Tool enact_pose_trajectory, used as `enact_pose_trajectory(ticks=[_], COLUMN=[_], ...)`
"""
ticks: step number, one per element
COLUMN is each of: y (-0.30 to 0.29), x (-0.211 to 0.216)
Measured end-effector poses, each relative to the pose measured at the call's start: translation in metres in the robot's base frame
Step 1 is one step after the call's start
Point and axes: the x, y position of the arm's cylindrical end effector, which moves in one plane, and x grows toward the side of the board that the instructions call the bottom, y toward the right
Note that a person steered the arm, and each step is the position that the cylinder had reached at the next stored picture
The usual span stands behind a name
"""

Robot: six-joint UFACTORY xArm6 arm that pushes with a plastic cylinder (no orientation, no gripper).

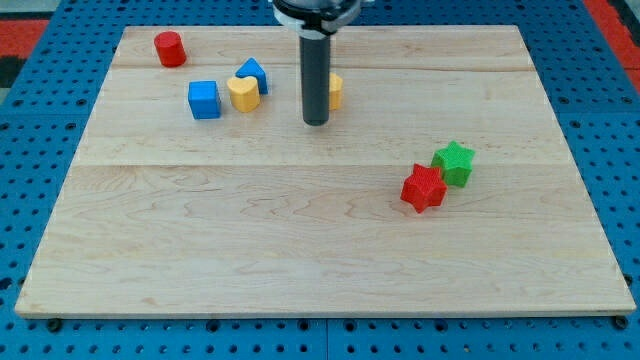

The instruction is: Move yellow hexagon to the top right

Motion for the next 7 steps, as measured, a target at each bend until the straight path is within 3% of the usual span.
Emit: enact_pose_trajectory(ticks=[1, 7], y=[0.008, 0.023], x=[-0.025, -0.05])
